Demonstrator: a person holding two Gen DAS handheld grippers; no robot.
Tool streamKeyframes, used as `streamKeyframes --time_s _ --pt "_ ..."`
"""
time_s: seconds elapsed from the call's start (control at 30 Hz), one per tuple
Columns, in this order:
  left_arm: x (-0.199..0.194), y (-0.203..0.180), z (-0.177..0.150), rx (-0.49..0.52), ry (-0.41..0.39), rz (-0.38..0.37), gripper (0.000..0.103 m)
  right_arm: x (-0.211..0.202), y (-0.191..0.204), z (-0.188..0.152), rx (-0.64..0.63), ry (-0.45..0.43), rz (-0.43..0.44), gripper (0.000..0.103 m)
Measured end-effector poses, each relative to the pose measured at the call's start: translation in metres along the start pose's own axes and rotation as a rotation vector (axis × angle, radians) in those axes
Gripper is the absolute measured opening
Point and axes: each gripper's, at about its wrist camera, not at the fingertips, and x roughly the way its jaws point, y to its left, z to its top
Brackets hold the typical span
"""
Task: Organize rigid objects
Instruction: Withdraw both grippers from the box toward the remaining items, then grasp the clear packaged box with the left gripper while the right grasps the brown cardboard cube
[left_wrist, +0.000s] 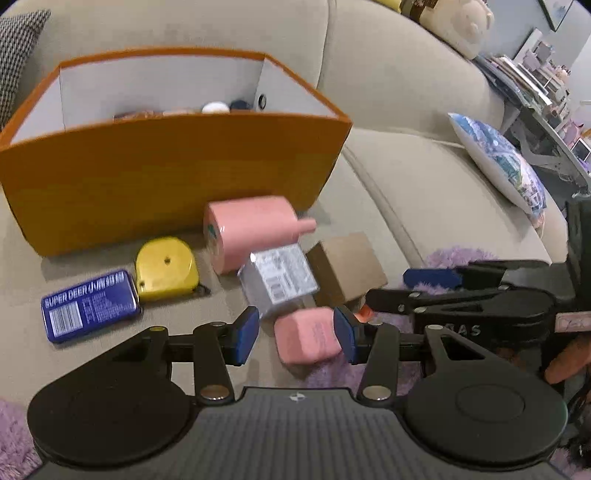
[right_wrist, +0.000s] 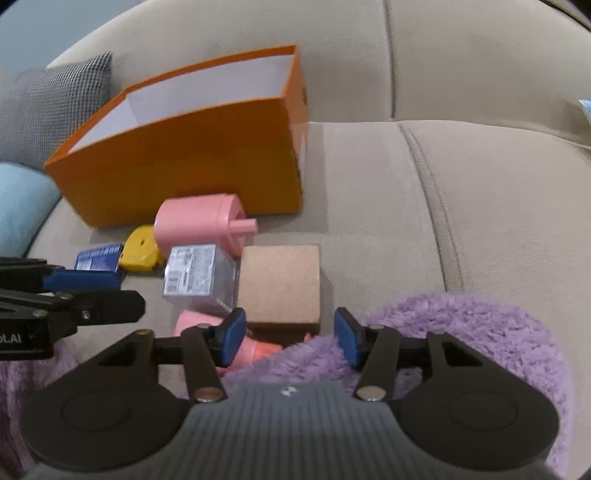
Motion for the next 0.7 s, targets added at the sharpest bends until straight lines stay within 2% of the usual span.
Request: streamKeyframes --time_s 0.1,0.2,0.3,0.43,0.57,0.7 --pt "0.005 0.004 -0.002 -0.018 0.017 -0.009 0.054 0.001 0.002 -0.001 -0.018 0.013 -0.005 0.059" --pt "0.006 0.005 -0.001 -0.028 0.003 -0.005 0.055 0.003 0.003 0.001 -0.028 0.025 0.003 0.062" --pt "0.009 0.006 0.005 -0.045 -0.015 0.001 0.063 0.004 0.002 0.005 -0.021 0.026 0.006 0.062" --pt "0.019 0.007 0.014 -0.088 -0.019 0.004 0.064 0.013 0.005 0.009 -0.025 0.034 -0.013 0.062" --pt "0.034 0.006 0.027 -0.154 0.013 0.022 0.07 0.023 0.011 0.011 -0.06 0.06 -0.007 0.066" --pt "0.051 0.006 0.033 -0.21 0.058 0.032 0.07 0.03 0.002 0.018 0.012 0.066 0.011 0.067"
